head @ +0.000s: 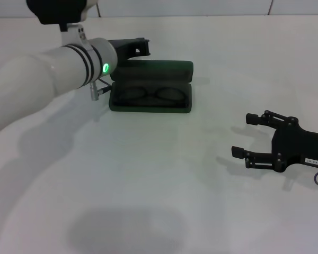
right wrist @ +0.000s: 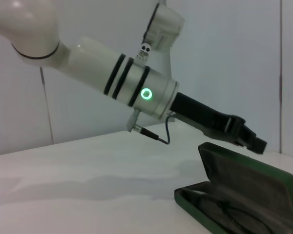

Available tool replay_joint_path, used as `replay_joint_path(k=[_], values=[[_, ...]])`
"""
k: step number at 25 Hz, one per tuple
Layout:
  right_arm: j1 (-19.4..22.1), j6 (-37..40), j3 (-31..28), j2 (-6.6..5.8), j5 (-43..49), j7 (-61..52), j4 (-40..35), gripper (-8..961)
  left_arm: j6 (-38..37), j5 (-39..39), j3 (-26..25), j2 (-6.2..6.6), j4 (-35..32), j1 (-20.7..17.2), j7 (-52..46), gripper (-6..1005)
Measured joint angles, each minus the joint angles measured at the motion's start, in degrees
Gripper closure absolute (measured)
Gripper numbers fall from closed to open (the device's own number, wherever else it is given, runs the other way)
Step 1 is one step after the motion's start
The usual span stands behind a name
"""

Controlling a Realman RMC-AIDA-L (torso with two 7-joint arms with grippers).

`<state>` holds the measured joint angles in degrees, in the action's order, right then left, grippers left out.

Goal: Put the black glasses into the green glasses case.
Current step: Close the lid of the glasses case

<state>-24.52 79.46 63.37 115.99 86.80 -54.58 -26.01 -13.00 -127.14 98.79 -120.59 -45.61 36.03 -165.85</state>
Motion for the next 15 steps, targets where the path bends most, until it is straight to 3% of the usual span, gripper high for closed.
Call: replay_joint_path(k=[15], values=[[0.00, -0.01, 0.00, 0.02, 0.40, 0.00, 0.09, 67, 0.01, 1.12, 1.86, 0.30, 0.74, 0.02, 0.40, 981]])
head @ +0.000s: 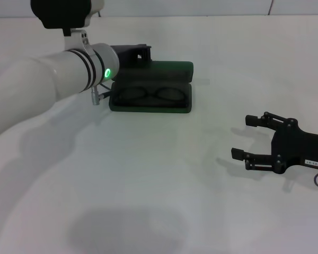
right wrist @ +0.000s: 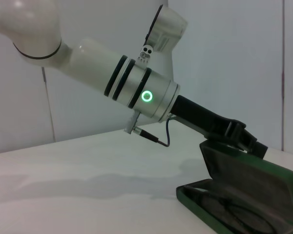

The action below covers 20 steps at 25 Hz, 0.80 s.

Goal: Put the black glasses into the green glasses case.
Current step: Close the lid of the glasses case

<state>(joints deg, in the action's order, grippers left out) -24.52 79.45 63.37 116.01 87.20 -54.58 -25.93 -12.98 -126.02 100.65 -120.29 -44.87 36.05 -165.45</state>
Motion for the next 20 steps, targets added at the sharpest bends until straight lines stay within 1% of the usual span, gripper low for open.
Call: replay_joint_path(k=[7, 9, 10, 17, 20], values=[[0.00, 0.00, 0.00, 0.00, -0.19, 0.00, 0.00, 67, 0.58, -0.21, 1.60, 0.10, -1.26, -1.42, 2.15, 980], [0.00, 0.00, 0.00, 0.00, -0.20, 0.00, 0.00, 67, 0.59, -0.17, 1.66, 0.10, -2.02, -2.11, 2.89, 980], [0.00, 0.00, 0.00, 0.00, -0.20, 0.00, 0.00, 67, 0.59, -0.14, 1.68, 0.06, -3.20, -3.14, 3.78, 980], [-0.08, 0.00, 0.00, 0.00, -0.31, 0.00, 0.00, 67, 0.97, -0.09, 1.80, -0.03, -4.27, -4.66, 5.28, 980], [-0.14, 0.00, 0.00, 0.05, -0.36, 0.00, 0.00, 67, 2.30, -0.07, 3.39, -0.02, -4.34, -5.06, 5.55, 980]])
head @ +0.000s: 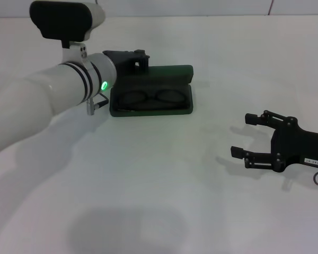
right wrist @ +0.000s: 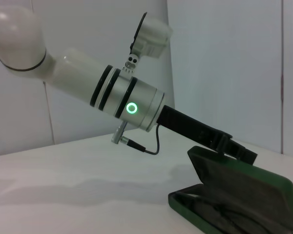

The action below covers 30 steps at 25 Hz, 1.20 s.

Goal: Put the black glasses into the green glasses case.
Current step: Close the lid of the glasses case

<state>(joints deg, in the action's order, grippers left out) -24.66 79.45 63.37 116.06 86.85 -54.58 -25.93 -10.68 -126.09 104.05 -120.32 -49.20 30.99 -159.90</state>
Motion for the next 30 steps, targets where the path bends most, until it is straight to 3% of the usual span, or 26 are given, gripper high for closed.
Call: replay_joint_path(k=[10, 30], values=[[-0.04, 0.00, 0.00, 0.04, -0.01, -0.05, 0.00, 67, 3.25, 0.08, 4.36, 0.19, -0.15, -0.47, 0.03, 979], [-0.38, 0.00, 0.00, 0.04, -0.01, -0.34, 0.06, 67, 2.35, 0.18, 4.58, 0.17, -2.39, -3.17, -0.47, 978]])
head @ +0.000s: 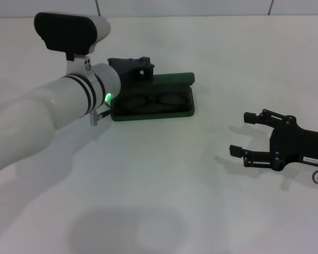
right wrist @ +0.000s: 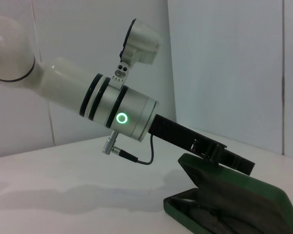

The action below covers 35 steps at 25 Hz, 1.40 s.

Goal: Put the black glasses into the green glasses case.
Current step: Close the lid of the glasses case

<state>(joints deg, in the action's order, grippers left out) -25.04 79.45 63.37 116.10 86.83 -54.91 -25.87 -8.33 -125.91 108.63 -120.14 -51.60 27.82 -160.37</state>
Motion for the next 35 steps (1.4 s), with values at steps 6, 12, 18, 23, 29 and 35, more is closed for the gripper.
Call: replay_joint_path(k=[6, 12, 18, 23, 29, 35], values=[[-0.13, 0.00, 0.00, 0.00, 0.00, 0.04, 0.47, 67, -0.25, 0.00, 0.38, 0.01, -0.22, -0.52, -0.07, 978], [-0.19, 0.00, 0.00, 0.00, 0.00, 0.07, 0.56, 67, -0.32, -0.03, 0.78, 0.00, -0.82, -1.64, -0.06, 977], [-0.28, 0.00, 0.00, 0.00, 0.00, 0.10, 0.56, 67, 0.20, -0.02, 1.43, 0.00, -0.93, -2.64, 0.27, 977], [-0.53, 0.00, 0.00, 0.00, 0.00, 0.09, 0.56, 67, 0.85, -0.01, 2.13, 0.00, -1.05, -2.87, 0.28, 977], [-0.68, 0.00, 0.00, 0.00, 0.00, 0.07, 0.56, 67, 2.63, 0.03, 3.10, 0.00, -1.07, -3.07, 0.31, 976], [-0.71, -0.05, -0.02, 0.00, 0.00, 0.08, 0.60, 67, 5.36, -0.11, 5.09, 0.05, -0.93, -3.48, 0.32, 976]])
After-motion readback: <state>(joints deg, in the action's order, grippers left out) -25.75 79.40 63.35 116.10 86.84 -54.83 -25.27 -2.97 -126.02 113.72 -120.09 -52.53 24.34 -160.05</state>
